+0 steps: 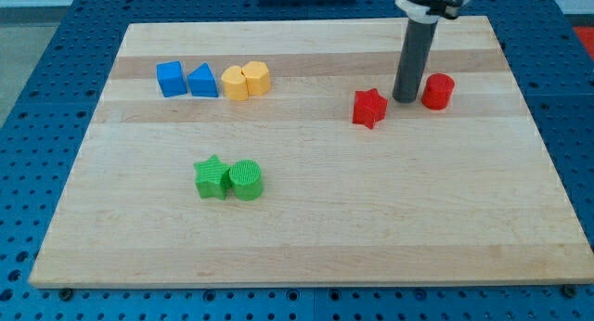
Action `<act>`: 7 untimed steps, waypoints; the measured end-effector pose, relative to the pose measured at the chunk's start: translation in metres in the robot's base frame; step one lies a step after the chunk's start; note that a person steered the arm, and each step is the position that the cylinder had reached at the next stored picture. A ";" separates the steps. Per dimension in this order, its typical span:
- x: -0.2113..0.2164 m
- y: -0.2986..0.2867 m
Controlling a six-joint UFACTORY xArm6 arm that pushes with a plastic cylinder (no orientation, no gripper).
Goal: Push the red star towards the green circle
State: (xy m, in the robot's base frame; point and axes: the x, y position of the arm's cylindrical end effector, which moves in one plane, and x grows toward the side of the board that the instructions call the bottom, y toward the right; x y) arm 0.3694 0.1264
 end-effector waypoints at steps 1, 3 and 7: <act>0.015 -0.018; 0.032 -0.066; 0.037 -0.130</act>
